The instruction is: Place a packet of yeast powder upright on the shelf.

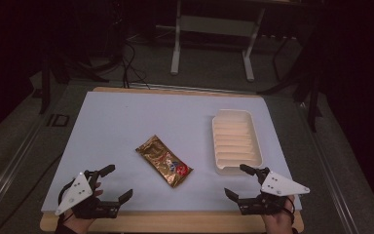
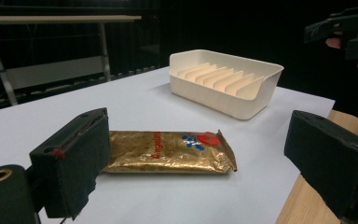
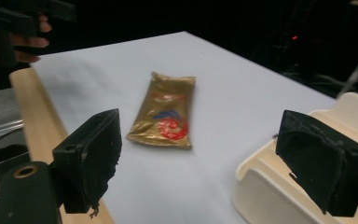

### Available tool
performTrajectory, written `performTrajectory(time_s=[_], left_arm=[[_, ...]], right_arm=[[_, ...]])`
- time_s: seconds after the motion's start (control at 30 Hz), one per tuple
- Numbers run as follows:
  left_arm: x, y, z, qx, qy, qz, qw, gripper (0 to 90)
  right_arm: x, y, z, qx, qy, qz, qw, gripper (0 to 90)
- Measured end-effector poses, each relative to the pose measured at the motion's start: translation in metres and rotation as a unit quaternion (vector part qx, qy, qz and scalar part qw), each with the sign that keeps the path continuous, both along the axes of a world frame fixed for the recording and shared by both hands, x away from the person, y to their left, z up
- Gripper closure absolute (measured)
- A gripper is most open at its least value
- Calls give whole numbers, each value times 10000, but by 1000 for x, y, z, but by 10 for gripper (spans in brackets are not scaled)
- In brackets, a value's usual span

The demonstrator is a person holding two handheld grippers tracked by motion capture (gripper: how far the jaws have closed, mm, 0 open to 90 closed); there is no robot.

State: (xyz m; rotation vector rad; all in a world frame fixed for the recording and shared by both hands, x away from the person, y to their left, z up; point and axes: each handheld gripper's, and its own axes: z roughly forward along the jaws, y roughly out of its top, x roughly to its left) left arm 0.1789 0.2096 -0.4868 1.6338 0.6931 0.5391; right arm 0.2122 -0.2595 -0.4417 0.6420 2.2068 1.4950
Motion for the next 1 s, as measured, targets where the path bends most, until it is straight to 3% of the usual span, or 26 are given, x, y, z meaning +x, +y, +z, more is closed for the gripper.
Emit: performTrajectory(time_s=[0.1, 0.23, 0.33, 0.43, 0.67, 0.77, 1.0], left_arm=[[-1, -1, 1, -18, 6, -89, 10000, 79], [-2, -1, 2, -77, -165, -150, 9997, 82], [-1, -2, 2, -171, -74, -212, 9996, 83], [-3, -7, 5, -243, 141, -322, 9991, 83], [-5, -20, 18, -99, 512, -548, 9971, 82], [-2, -21, 24, -92, 533, -802, 9953, 67], [11, -23, 40, 47, 651, -893, 9939, 62]], right_arm=[[0, 1, 0, -31, 50, -11, 10000, 135], [0, 2, 0, -116, 48, -49, 9999, 124], [-1, 3, 1, -134, 13, -39, 9999, 112], [-3, 5, 4, -103, -1, 63, 9999, 105], [-8, 11, 9, 1, -84, 176, 9998, 97], [-10, 15, 10, -59, -58, 254, 9996, 97], [-13, 19, 15, -39, -69, 333, 9994, 117]])
